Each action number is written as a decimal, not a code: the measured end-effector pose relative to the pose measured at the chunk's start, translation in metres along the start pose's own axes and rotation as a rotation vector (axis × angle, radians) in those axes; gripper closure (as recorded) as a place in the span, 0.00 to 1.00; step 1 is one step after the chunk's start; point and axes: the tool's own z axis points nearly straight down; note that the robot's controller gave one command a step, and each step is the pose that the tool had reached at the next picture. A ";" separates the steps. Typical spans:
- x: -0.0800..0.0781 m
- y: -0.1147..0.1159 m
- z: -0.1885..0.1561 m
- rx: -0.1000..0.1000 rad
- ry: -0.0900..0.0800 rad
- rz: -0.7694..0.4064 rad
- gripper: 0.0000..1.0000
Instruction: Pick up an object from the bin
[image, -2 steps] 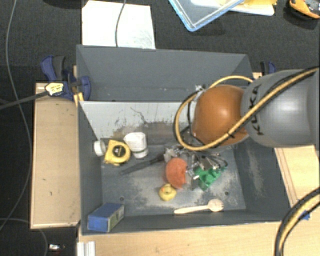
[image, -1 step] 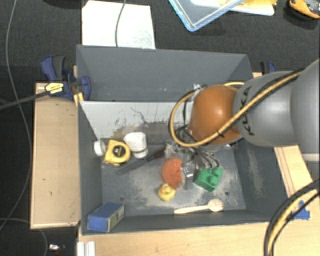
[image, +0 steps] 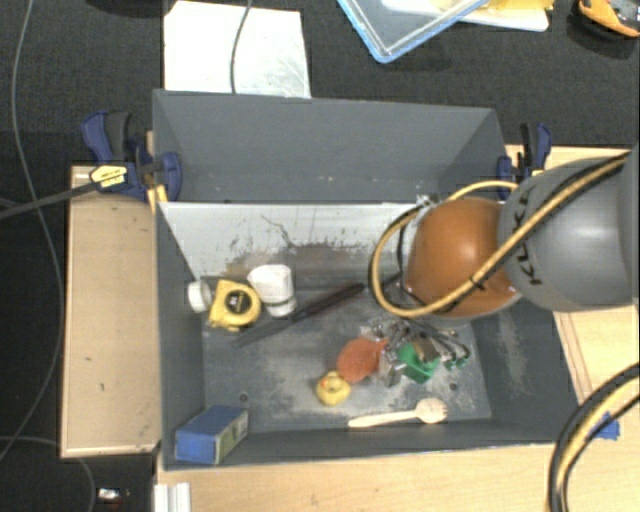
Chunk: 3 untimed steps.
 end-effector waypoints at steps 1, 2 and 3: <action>0.000 0.000 0.000 0.000 0.000 0.002 1.00; 0.001 0.006 -0.008 0.000 0.003 -0.048 1.00; -0.009 -0.014 -0.005 0.001 -0.005 -0.142 1.00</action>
Offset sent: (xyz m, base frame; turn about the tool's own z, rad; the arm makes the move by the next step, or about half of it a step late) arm -0.0202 0.0815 0.1226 -0.5492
